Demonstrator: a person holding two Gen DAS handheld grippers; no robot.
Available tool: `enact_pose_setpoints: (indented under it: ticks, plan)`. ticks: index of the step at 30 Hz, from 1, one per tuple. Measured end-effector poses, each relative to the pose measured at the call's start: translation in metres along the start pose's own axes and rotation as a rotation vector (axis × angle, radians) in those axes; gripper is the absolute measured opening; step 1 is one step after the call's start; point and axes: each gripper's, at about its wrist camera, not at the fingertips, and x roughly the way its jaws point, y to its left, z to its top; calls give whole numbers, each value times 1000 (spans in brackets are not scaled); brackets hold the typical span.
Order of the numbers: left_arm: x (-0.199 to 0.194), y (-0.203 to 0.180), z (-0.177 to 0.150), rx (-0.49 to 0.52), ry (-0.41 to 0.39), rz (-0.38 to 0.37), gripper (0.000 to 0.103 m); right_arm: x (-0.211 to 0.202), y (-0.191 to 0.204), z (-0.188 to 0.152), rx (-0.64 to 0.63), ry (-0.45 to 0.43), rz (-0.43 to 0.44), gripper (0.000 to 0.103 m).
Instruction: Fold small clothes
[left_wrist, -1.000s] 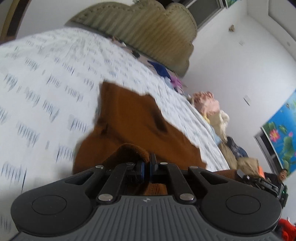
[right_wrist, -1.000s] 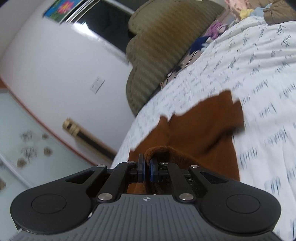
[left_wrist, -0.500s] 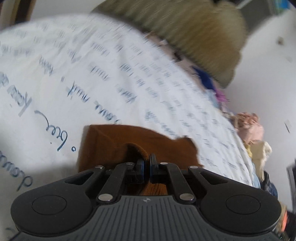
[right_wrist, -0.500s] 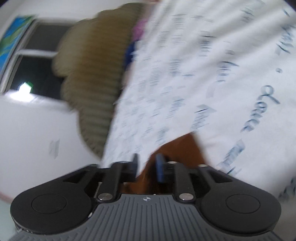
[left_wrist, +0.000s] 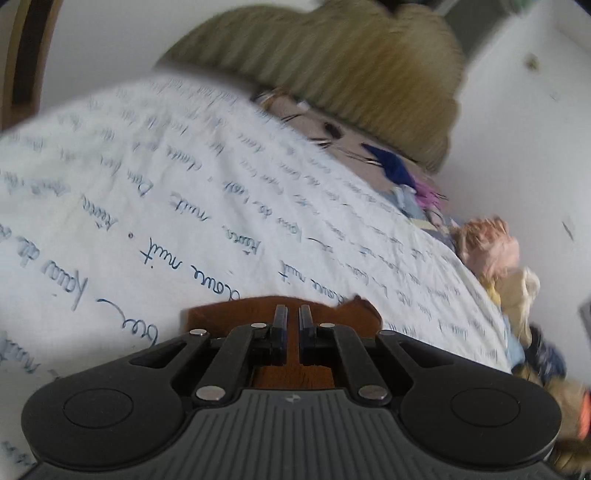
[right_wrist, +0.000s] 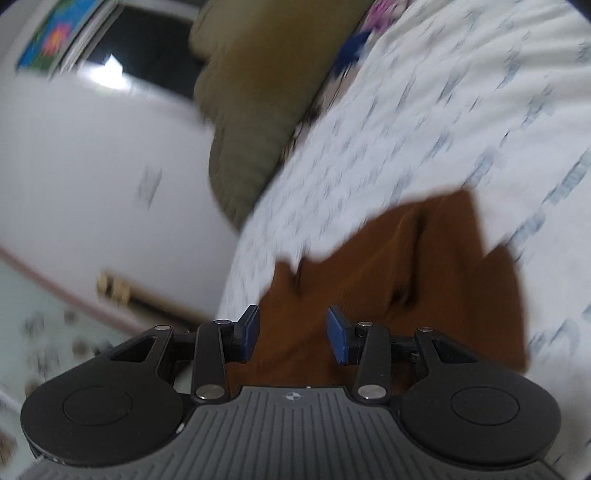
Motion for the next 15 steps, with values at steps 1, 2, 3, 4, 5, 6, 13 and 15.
enact_pose_setpoints:
  ticks: [1, 2, 3, 4, 5, 6, 13, 15]
  plan:
    - [-8, -5, -10, 32, 5, -25, 5, 10, 0, -5, 2, 44, -14, 43]
    - [-12, -10, -21, 58, 19, -42, 5, 19, -1, -10, -11, 65, -26, 43]
    - [-15, -17, -33, 95, 33, -59, 5, 26, -2, -14, -21, 66, -49, 43]
    - [-18, -23, -46, 135, 37, -70, 5, 30, -4, -16, -16, 56, -60, 43]
    - [-18, -29, -59, 172, 41, -70, 5, 35, -8, -15, -4, 42, -45, 43]
    - [-16, -34, -68, 194, 50, -78, 5, 40, -10, -12, 15, 27, -33, 43]
    - [25, -46, -93, 234, 63, -83, 5, 53, -22, 26, 61, -49, -22, 43]
    - [42, -43, -84, 211, 39, -52, 5, 61, -23, 40, 59, -69, -31, 43]
